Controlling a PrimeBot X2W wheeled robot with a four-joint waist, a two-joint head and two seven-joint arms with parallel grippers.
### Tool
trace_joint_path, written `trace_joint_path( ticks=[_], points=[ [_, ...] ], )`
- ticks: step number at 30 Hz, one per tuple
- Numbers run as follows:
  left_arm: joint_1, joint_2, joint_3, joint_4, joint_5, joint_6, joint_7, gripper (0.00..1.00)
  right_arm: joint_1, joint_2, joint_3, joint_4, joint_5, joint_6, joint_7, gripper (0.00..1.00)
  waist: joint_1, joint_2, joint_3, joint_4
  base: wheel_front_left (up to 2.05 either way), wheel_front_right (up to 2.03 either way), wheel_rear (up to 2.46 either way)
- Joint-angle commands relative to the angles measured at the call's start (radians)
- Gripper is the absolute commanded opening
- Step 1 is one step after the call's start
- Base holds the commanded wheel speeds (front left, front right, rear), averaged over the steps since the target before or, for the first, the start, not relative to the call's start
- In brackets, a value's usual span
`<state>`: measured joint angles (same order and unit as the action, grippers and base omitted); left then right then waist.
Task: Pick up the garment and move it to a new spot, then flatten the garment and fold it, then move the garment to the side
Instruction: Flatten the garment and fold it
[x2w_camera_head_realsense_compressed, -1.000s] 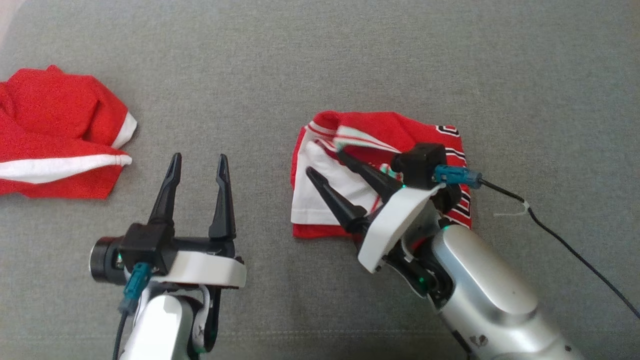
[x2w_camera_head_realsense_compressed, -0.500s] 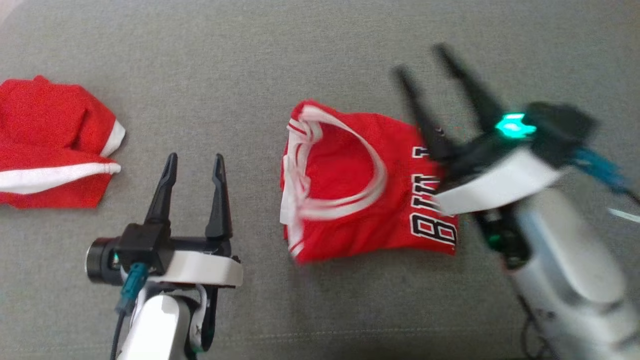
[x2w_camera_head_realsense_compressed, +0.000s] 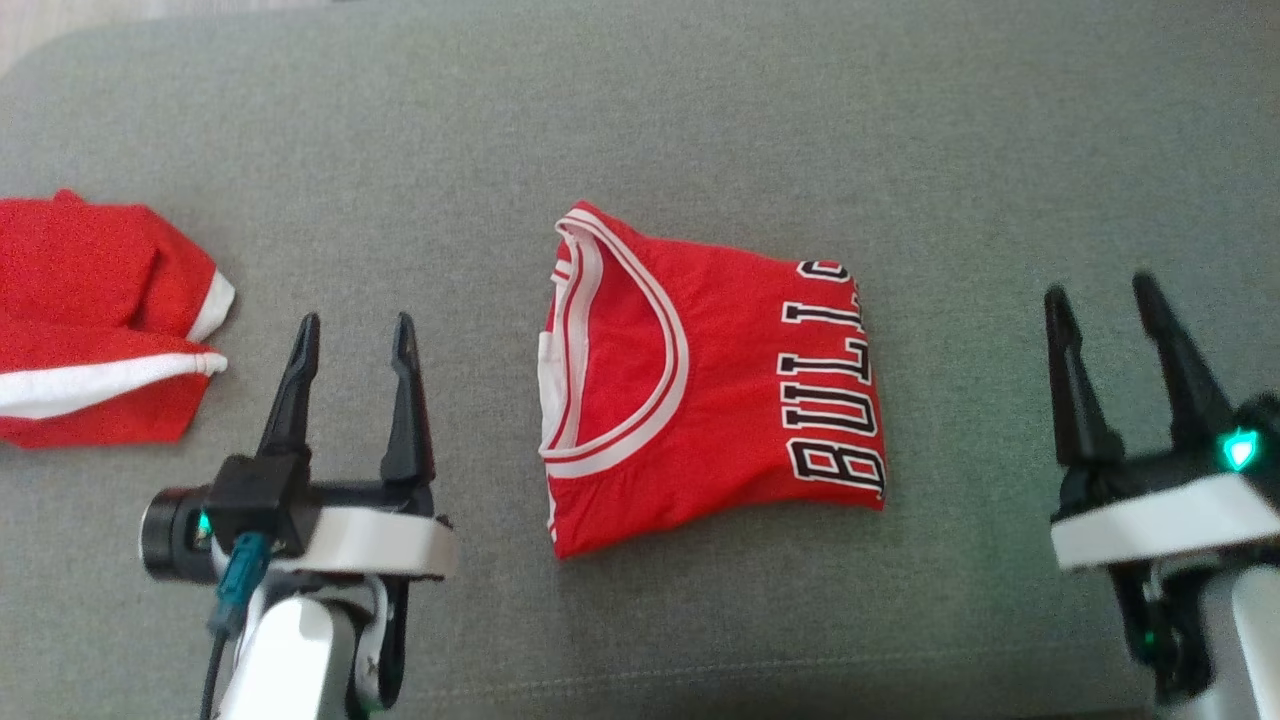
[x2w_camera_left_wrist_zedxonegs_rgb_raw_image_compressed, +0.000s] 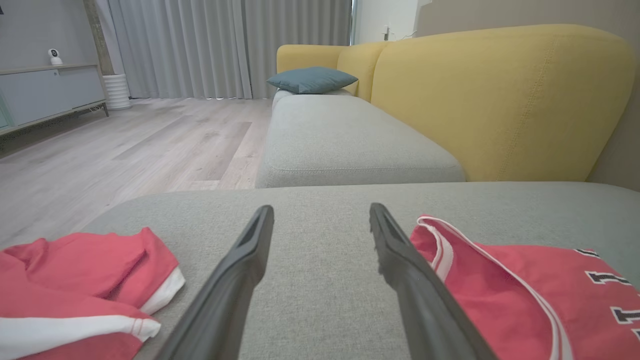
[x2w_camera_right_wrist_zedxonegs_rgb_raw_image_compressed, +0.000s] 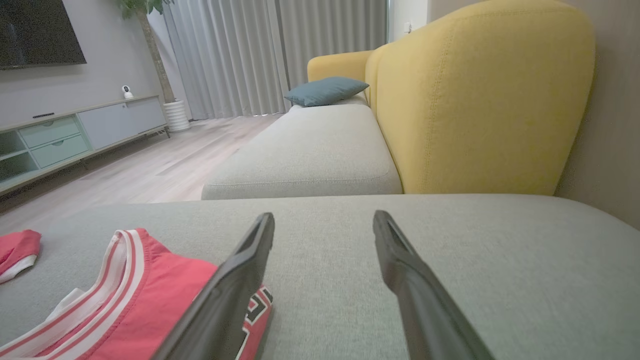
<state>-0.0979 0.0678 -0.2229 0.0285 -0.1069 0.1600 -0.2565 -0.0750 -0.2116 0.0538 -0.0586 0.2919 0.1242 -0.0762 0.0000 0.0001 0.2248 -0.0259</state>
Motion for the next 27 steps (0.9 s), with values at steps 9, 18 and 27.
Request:
trace_joint_path(
  ticks=[9,18,27],
  points=[
    [0.065,0.043,0.05,-0.022,0.007,0.013,-0.005,1.0,0.123,0.039,-0.027,-0.075,-0.048,0.007,0.043,1.0,0.0,-0.0001,-0.09,-0.014,0.0,0.0,0.0],
    [0.128,0.062,0.049,-0.023,0.012,0.025,0.002,1.0,0.182,0.059,-0.048,-0.097,-0.073,0.007,0.078,1.0,0.0,-0.0001,-0.145,-0.013,0.0,0.0,0.0],
    [0.17,0.077,0.045,-0.038,0.007,0.032,0.015,1.0,0.217,0.074,-0.049,-0.127,-0.073,0.007,0.106,1.0,0.0,-0.0001,-0.182,-0.01,0.0,0.0,0.0]
  ],
)
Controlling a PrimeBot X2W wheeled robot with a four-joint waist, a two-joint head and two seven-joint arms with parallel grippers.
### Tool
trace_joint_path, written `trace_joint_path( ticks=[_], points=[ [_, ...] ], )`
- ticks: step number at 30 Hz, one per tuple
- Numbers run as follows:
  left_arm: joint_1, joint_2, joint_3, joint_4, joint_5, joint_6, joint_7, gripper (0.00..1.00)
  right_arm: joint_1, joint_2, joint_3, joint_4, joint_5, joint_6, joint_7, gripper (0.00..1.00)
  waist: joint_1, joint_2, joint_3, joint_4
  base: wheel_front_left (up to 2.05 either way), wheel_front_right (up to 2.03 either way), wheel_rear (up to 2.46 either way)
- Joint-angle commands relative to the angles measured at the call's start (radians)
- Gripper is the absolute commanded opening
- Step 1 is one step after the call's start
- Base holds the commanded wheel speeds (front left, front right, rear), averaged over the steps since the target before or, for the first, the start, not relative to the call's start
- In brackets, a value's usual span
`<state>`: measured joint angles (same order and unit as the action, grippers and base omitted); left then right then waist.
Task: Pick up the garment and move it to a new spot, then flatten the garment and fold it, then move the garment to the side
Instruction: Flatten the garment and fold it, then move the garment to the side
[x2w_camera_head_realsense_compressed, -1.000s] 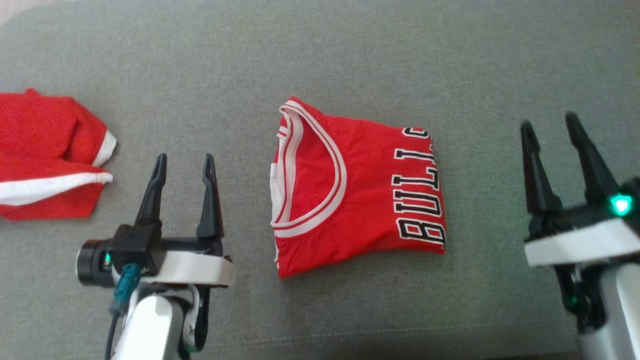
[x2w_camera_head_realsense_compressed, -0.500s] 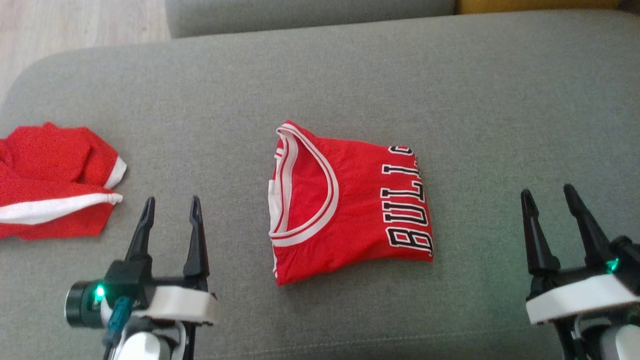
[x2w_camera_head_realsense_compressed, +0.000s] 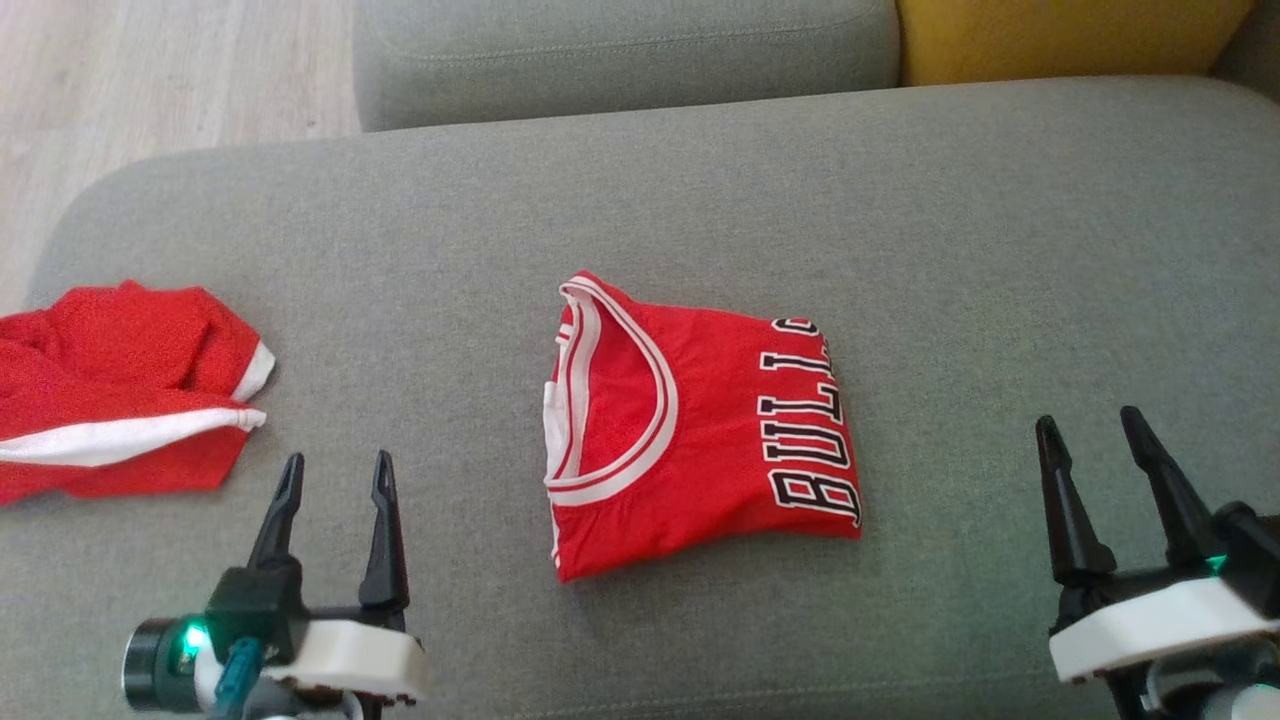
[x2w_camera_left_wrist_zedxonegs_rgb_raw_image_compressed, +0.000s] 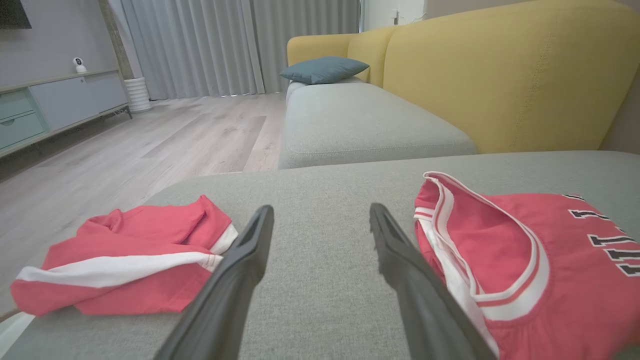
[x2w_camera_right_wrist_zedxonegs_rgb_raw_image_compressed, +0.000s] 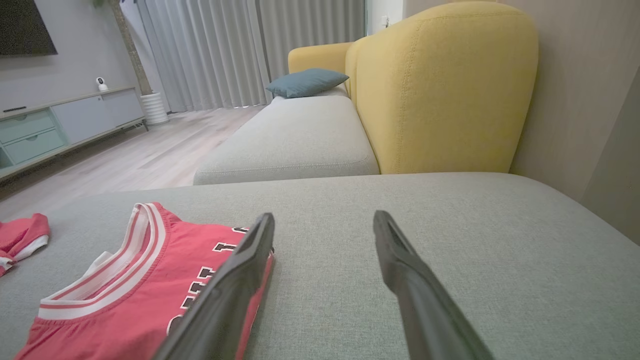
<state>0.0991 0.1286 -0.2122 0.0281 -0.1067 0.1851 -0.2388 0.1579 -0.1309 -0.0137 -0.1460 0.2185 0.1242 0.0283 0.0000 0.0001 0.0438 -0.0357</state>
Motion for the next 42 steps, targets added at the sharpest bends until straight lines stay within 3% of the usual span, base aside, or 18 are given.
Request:
trace_joint_path(
  ticks=[1,30,42],
  points=[
    [-0.025,0.017,0.033,-0.04,0.007,0.008,-0.001,1.0,-0.015,-0.006,0.019,-0.041,0.001,0.007,0.003,1.0,0.0,-0.0001,-0.003,0.0,0.0,0.0,0.0],
    [-0.029,0.031,0.016,-0.052,-0.005,0.023,0.012,1.0,-0.024,-0.004,0.031,-0.034,0.026,0.007,0.008,1.0,0.0,-0.0001,0.006,0.004,0.0,0.0,0.0],
    [-0.123,0.025,-0.003,-0.064,0.008,0.022,-0.002,1.0,-0.109,-0.027,0.09,0.076,0.056,0.007,0.035,1.0,0.0,-0.0001,0.113,0.07,0.0,0.0,0.0]
  ],
)
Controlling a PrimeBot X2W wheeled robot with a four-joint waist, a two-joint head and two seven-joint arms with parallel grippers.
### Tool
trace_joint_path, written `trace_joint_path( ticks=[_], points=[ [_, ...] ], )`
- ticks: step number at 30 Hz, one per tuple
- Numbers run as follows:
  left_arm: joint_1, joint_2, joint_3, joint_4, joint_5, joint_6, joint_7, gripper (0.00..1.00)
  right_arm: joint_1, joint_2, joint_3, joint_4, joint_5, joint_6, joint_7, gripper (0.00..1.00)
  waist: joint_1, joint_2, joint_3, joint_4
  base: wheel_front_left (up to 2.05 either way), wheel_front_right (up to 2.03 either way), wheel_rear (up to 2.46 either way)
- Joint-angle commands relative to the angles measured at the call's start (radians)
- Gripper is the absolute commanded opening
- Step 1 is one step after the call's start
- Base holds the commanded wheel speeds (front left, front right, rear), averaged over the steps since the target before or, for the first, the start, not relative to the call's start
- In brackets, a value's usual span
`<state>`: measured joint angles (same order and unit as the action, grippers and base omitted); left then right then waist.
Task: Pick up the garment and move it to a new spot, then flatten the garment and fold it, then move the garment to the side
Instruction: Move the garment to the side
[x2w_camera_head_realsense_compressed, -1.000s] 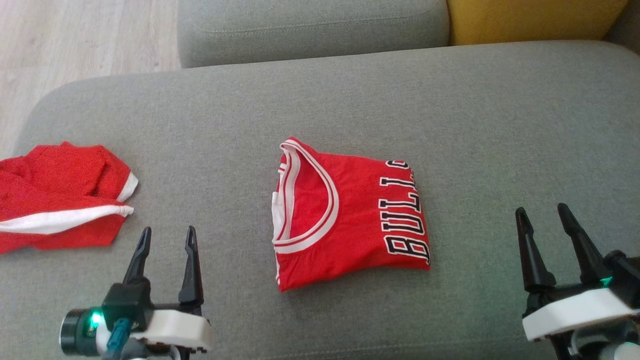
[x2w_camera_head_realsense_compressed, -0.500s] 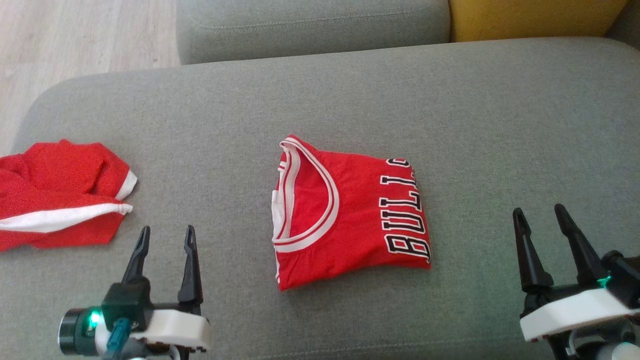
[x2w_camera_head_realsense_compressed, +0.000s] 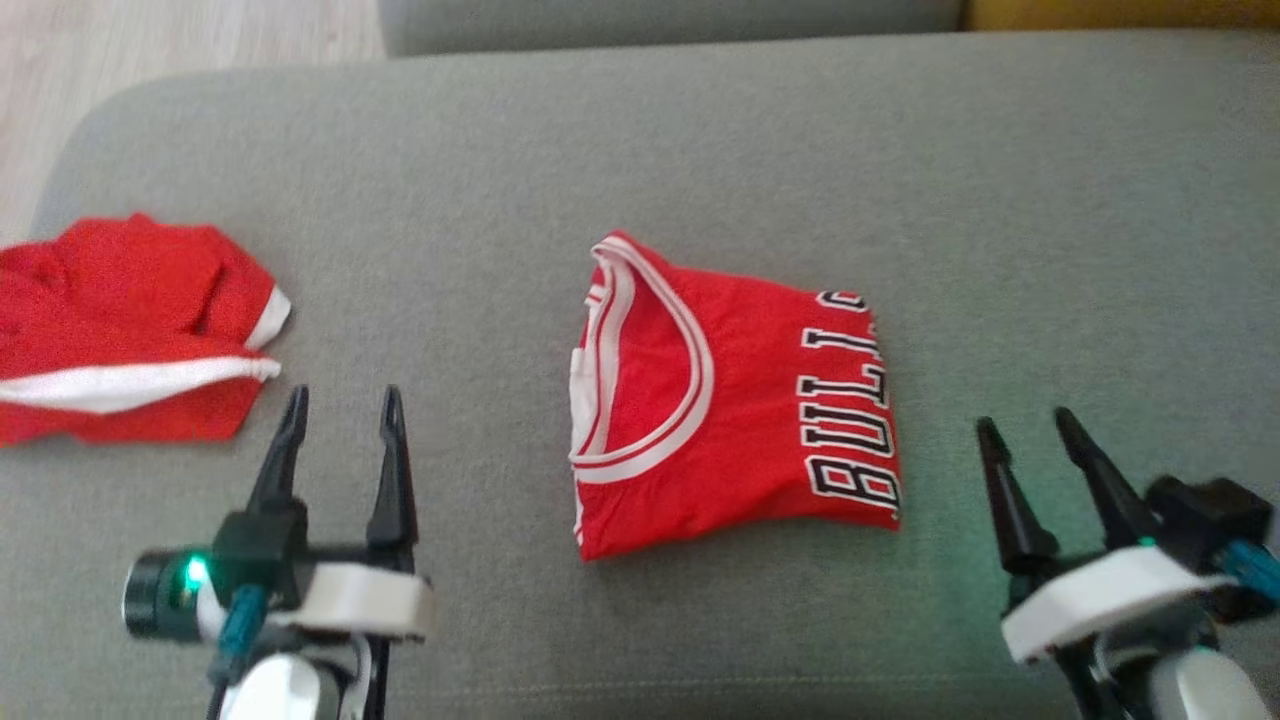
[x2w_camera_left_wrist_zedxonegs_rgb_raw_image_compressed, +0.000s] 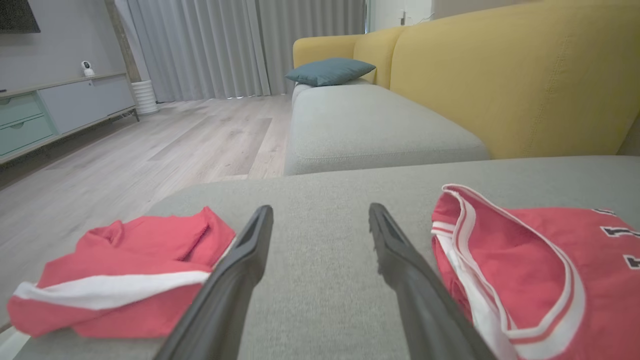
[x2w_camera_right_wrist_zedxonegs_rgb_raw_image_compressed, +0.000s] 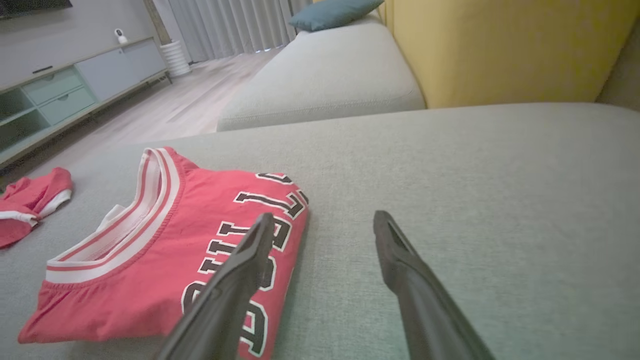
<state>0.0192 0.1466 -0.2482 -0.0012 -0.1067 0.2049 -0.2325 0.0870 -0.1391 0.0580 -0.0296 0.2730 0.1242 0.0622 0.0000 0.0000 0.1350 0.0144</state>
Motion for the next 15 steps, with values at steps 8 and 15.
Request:
trace_joint_path(
  ticks=[8,15],
  points=[
    [-0.15,-0.026,0.001,-0.006,0.017,-0.011,-0.027,1.0,-0.155,-0.031,0.084,0.158,0.039,0.007,0.014,1.0,0.0,0.0,0.109,0.105,0.0,0.0,0.0],
    [-0.19,-0.045,-0.01,-0.011,0.027,-0.008,-0.029,1.0,-0.234,-0.034,0.111,0.315,0.069,0.007,0.077,1.0,0.0,0.0,0.134,0.132,0.0,0.0,0.0]
  ],
)
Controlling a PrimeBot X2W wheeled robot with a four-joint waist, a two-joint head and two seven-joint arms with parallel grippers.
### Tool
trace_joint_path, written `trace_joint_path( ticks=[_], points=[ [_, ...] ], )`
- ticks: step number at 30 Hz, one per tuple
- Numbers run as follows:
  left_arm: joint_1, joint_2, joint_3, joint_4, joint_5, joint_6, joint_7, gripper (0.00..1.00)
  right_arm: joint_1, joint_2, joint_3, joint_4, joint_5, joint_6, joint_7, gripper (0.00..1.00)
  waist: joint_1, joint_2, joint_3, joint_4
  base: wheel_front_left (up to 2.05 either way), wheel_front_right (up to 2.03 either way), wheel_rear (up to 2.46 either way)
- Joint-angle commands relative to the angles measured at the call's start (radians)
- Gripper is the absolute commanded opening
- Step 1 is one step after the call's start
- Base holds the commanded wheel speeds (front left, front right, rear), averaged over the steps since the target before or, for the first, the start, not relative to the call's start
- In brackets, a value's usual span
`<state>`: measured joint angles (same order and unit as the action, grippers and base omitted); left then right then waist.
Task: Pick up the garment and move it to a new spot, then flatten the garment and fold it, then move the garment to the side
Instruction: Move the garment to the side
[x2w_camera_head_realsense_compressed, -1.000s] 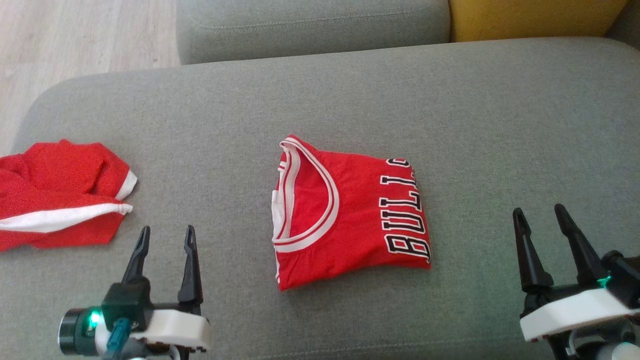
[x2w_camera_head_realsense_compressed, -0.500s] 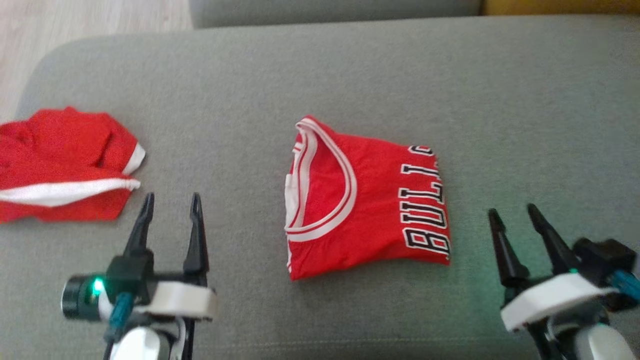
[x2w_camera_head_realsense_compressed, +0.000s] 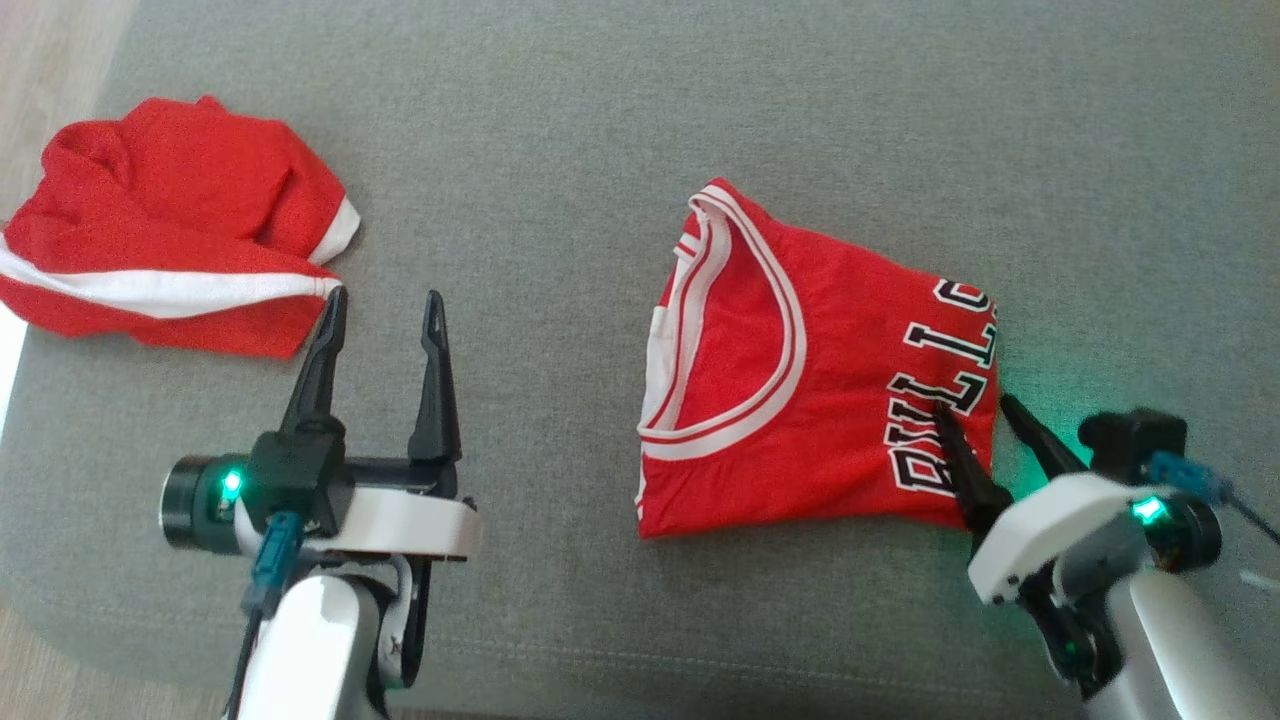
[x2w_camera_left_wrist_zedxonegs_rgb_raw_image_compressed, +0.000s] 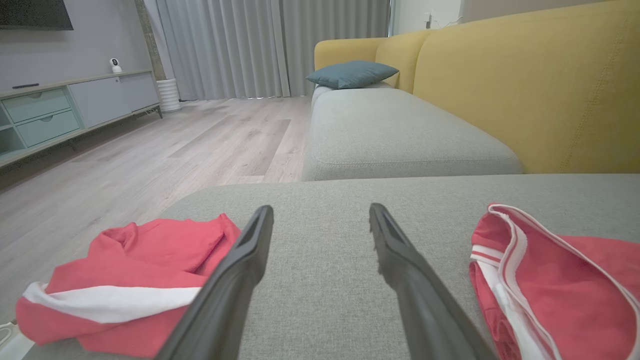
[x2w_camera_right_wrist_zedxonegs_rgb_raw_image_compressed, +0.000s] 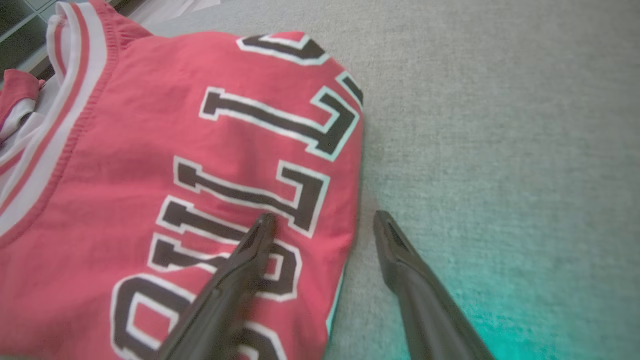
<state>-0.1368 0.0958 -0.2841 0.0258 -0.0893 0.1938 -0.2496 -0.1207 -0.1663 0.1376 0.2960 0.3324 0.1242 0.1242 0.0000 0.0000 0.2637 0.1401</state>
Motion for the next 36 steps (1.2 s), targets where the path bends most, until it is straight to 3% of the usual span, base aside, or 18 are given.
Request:
trace_joint_path(
  ticks=[1,2,5,15,23,36],
  points=[
    [-0.036,0.004,0.026,-0.04,0.01,0.004,-0.012,1.0,-0.033,-0.007,0.039,0.006,0.015,0.007,0.031,1.0,0.0,0.0,0.006,0.007,0.0,0.0,0.0],
    [-0.036,0.003,0.026,-0.042,0.012,0.004,-0.012,1.0,-0.04,-0.007,0.049,0.017,0.023,0.007,0.042,1.0,0.0,0.0,0.007,0.008,0.0,0.0,0.0],
    [-0.034,0.0,0.029,-0.046,0.014,0.006,-0.012,1.0,-0.052,-0.006,0.077,0.027,0.049,0.007,0.065,0.0,0.0,0.0,0.006,0.002,0.0,0.0,0.0],
    [-0.022,0.01,0.041,-0.052,0.027,0.001,-0.012,1.0,-0.065,-0.035,0.126,-0.052,0.047,0.007,0.023,0.0,0.0,0.0,-0.005,-0.09,0.0,0.0,0.0],
    [-0.027,0.02,0.027,-0.053,0.035,-0.019,-0.012,1.0,-0.087,-0.089,0.147,-0.109,0.04,0.007,0.016,0.0,0.0,0.0,-0.019,-0.253,0.0,0.0,0.0],
    [-0.138,0.027,-0.035,-0.031,0.071,-0.063,-0.012,1.0,-0.209,-0.16,0.099,-0.051,0.07,0.007,-0.035,0.0,0.0,0.0,0.085,-0.418,0.0,0.0,0.0]
  ],
)
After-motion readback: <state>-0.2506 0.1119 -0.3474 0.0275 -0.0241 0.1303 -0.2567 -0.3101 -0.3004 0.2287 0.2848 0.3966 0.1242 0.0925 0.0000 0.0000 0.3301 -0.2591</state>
